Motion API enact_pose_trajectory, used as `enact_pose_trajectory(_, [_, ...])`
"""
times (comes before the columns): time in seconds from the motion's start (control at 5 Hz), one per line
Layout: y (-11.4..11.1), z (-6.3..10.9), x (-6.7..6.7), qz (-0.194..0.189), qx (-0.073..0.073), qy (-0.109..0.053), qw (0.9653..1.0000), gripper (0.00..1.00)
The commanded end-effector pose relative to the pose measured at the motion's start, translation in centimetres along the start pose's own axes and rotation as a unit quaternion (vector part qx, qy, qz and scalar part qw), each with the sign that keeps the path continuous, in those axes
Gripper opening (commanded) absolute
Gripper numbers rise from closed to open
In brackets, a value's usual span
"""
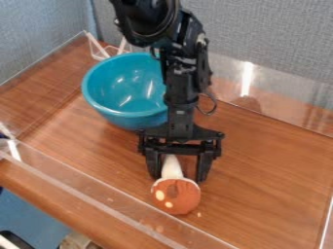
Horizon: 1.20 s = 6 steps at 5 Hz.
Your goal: Put the mushroom in the blue bowl
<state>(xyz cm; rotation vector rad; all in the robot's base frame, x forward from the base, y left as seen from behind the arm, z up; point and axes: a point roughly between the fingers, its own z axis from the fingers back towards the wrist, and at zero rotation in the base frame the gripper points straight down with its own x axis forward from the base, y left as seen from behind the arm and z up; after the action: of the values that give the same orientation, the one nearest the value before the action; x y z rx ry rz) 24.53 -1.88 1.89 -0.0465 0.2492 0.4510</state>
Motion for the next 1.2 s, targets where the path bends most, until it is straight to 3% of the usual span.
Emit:
enact_pose_trajectory(0.0, [0.63, -0.06, -0.33, 0.014, 0.003, 0.004, 0.9999, 1.0])
enact_pose_trajectory(0.6, [0.95, -0.09, -0.63, 0.026, 0.004, 0.006, 0.9996, 1.0])
enact_pose_trajectory(0.8, [1.07, -0.12, -0.72, 0.03, 0.005, 0.006, 0.9995, 0.0])
enact_pose_trajectory(1.0, [1.29, -0.06, -0.88, 0.023, 0.008, 0.006, 0.9997, 0.0])
